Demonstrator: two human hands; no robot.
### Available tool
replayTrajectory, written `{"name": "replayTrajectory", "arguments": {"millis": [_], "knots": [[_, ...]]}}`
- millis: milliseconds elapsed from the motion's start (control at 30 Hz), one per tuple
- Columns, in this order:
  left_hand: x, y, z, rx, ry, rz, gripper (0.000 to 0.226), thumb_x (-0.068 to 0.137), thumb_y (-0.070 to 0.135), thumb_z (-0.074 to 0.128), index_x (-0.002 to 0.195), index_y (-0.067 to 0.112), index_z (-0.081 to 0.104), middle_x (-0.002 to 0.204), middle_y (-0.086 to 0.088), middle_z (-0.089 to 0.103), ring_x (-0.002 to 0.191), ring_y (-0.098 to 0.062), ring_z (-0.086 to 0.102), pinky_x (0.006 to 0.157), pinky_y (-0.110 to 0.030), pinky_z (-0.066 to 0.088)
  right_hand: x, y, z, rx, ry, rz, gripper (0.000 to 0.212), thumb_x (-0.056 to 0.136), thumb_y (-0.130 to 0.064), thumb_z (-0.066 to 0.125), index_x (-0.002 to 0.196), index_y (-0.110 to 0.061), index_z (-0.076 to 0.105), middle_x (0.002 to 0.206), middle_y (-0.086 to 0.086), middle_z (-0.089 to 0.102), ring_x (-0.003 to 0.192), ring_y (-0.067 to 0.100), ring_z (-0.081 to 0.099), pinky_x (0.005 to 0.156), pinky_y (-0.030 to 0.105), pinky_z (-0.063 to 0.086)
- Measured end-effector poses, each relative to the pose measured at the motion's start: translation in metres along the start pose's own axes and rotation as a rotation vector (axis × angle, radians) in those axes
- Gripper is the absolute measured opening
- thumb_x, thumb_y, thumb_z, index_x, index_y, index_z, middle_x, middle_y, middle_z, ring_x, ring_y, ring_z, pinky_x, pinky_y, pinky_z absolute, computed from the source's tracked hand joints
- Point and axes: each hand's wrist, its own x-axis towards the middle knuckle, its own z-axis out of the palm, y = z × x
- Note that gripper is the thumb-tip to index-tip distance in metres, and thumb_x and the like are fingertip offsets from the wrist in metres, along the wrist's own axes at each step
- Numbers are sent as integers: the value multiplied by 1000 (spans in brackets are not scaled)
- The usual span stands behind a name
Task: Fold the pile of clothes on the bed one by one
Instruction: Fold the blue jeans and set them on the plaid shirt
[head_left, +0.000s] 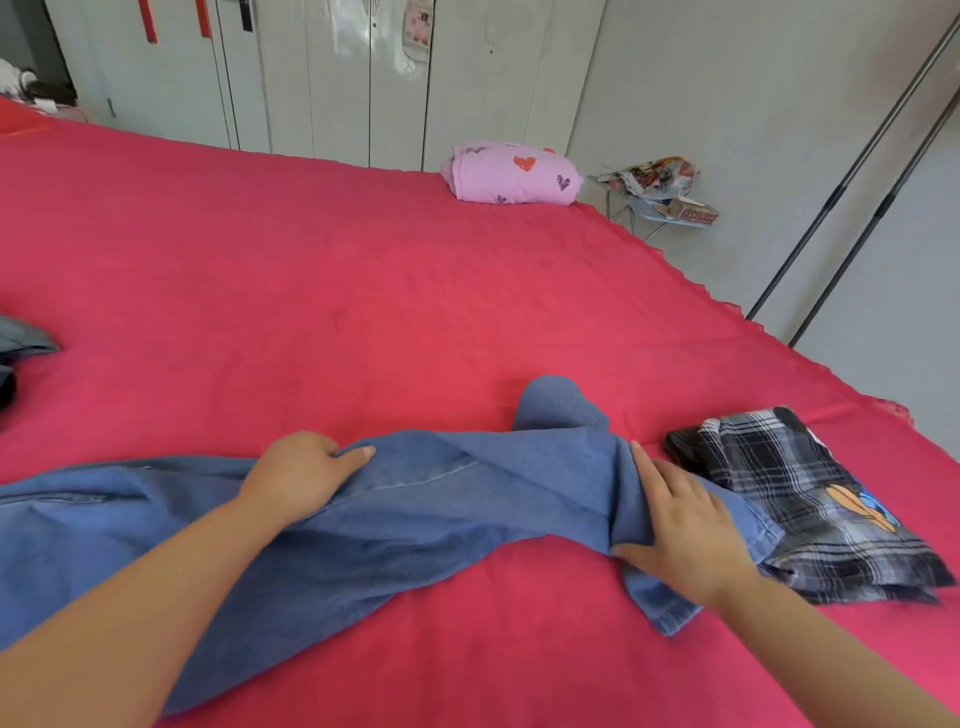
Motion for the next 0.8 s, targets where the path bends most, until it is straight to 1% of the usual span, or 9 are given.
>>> {"name": "replayTrajectory", "arguments": {"millis": [67, 100, 233, 333, 433, 500, 600, 700, 800], "knots": [[-5, -2, 0, -48, -30, 49, 55, 93, 43, 49, 49, 14, 30, 48, -3, 32, 51, -19, 34, 53, -34, 24, 6, 1, -2, 86, 74, 16, 45, 69, -15, 56, 114, -17, 52, 104, 8, 60, 103, 31, 58, 79, 38, 45], [-7, -4, -2, -94, -43, 70, 54, 92, 42, 51, 49, 15, 30, 48, -1, 31, 50, -17, 31, 51, -31, 24, 7, 4, -11, 148, 79, 35, 25, 69, -7, 52, 90, -20, 52, 89, 8, 60, 93, 32, 61, 71, 36, 42], [-18, -15, -17, -316, -241, 106, 46, 85, 41, 62, 51, 20, 38, 48, 5, 30, 45, -7, 29, 48, -24, 24, 3, 31, -72, 396, 34, 98, 19, 67, 2, 44, 66, -13, 56, 57, 1, 57, 70, 23, 60, 57, 28, 41], [-23, -14, -17, -61, -502, 122, 48, 86, 42, 60, 49, 20, 38, 44, 10, 33, 46, -5, 33, 50, -20, 27, -4, 22, -85, 248, -339, 92, 24, 65, 2, 41, 76, -7, 60, 57, -3, 53, 59, 8, 52, 45, 15, 33], [-26, -15, -4, 344, -598, 174, 48, 85, 51, 54, 52, 18, 43, 55, 4, 42, 56, -11, 40, 54, -23, 29, -3, 10, -56, -198, -700, -38, 26, 74, -4, 51, 96, -16, 56, 91, 4, 60, 80, 14, 50, 62, 24, 41], [-26, -17, -4, 405, -550, 240, 50, 84, 56, 53, 54, 16, 47, 56, 2, 43, 54, -10, 40, 52, -21, 29, 4, 12, -53, -31, -736, -66, 33, 79, -13, 64, 111, -13, 56, 95, 2, 56, 83, 13, 50, 69, 25, 41], [-20, -19, -12, 56, -341, 247, 33, 80, 52, 64, 67, 21, 64, 63, 5, 61, 58, -4, 54, 63, -20, 42, 25, 9, -67, 611, -443, 55, 58, 80, -10, 71, 130, -21, 44, 110, 6, 57, 91, 10, 56, 76, 14, 45], [-9, -15, -11, -163, -23, 257, 17, 80, 41, 68, 86, 25, 66, 83, 4, 69, 74, -9, 63, 78, -26, 49, 51, -6, -53, 290, -94, 9, 95, 70, -11, 77, 147, -22, 22, 129, 16, 45, 111, 26, 50, 94, 26, 39], [1, -12, -1, -59, 58, 279, 40, 85, 25, 65, 123, 15, 55, 114, -4, 63, 103, -19, 58, 95, -26, 40, 68, -26, -34, 20, 13, -47, 72, 78, -20, 66, 142, -31, 33, 145, 11, 30, 132, 31, 33, 105, 38, 35]]}}
